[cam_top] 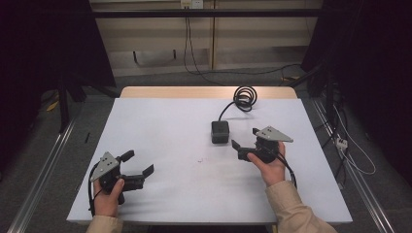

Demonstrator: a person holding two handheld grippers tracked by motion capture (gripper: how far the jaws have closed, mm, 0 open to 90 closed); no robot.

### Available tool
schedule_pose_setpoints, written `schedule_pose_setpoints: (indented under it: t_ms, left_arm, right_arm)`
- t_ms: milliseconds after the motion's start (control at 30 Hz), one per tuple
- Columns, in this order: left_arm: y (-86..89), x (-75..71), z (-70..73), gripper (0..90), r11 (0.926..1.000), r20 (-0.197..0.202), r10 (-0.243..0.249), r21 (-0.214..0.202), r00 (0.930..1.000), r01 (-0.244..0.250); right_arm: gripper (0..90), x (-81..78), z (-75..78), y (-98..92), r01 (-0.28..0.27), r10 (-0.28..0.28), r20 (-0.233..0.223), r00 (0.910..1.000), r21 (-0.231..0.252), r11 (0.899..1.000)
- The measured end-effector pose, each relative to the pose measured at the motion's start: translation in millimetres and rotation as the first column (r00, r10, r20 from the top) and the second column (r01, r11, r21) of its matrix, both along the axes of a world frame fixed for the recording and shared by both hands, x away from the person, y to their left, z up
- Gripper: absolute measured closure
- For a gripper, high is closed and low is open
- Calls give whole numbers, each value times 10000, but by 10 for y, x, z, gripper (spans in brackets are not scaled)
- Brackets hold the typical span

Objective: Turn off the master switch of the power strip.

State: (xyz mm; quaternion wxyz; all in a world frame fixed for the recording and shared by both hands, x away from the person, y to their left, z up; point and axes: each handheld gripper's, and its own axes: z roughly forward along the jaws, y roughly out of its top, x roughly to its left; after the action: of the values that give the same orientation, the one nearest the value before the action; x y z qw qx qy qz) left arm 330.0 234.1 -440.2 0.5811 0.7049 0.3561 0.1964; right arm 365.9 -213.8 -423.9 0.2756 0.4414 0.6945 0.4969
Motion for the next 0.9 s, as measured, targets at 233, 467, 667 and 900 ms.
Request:
schedule_pose_setpoints:
  t_ms: [233,467,667,900]
  left_arm:
    - [10,0,3,42,10000,25,10,1,10000,-10]
    - [11,4,-3,42,10000,9,-6,45,10000,6]
    - [11,4,-7,42,10000,-28,8,25,10000,-8]
    - [12,1,-7,42,10000,-47,27,-14,10000,-27]
  right_arm:
    - [77,48,0,48,-60,60,3,10000,-88,9999]
    - [78,109,20,81,-98,97,-53,9999,-95,9999]
    - [86,157,34,97,-97,96,-71,9999,-83,9999]
    - [96,195,43,94,-46,46,-122,9999,-25,10000]
